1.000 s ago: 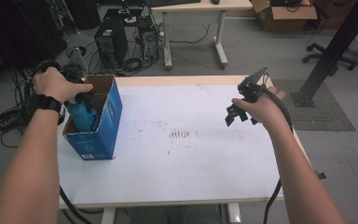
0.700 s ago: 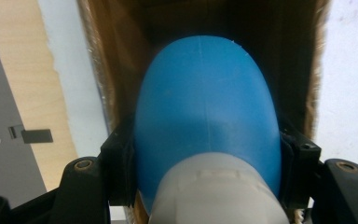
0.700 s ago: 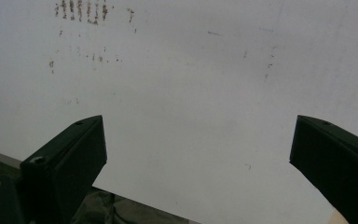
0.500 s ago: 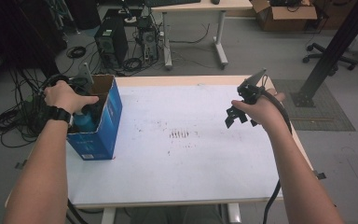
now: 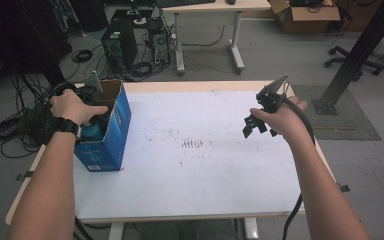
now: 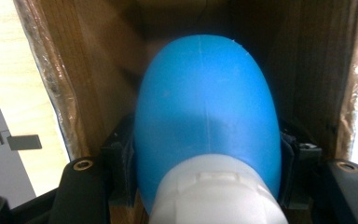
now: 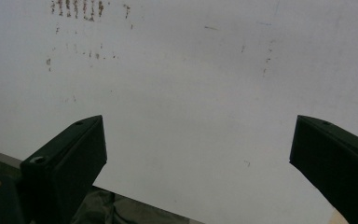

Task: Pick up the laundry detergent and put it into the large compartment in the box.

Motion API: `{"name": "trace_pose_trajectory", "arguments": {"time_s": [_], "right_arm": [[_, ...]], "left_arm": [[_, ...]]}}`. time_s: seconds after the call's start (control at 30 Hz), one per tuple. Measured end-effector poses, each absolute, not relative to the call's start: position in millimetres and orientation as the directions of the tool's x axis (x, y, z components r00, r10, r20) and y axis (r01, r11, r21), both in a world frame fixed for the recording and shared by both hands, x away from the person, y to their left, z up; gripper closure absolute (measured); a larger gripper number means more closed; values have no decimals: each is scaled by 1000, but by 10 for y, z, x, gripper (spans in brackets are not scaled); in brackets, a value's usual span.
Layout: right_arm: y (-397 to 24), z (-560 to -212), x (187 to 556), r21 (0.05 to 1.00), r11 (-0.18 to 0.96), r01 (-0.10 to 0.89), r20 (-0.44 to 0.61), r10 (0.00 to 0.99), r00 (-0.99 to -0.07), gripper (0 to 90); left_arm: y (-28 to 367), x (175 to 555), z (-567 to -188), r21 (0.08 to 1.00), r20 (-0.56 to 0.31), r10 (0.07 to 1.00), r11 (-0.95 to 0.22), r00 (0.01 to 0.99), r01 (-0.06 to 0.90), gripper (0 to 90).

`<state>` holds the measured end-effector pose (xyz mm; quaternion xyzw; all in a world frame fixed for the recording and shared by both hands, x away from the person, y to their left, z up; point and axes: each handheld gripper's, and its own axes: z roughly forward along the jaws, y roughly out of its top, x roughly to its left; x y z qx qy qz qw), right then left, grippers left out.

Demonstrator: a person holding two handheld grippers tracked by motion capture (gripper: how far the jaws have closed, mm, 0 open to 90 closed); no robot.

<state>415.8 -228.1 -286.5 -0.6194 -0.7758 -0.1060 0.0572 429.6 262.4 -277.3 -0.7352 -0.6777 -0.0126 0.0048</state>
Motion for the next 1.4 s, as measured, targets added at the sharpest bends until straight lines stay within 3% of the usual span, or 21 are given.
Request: {"name": "trace_pose_trajectory", "arguments": {"time_s": [0.53, 0.73, 1.4], "right_arm": [[-2301, -2866, 4131, 91, 206, 974, 223, 949, -221, 39], [-2303, -2872, 4119, 89, 206, 975, 225, 949, -221, 39], [-2379, -2794, 4028, 110, 204, 973, 237, 945, -225, 39]], "left_arm": [[2615, 4284, -2770, 13, 19, 995, -96, 96, 995, 365], [2611, 4275, -2685, 20, 32, 995, -96, 95, 995, 296], [2345, 4150, -1956, 133, 55, 991, -125, 118, 983, 197]]}}
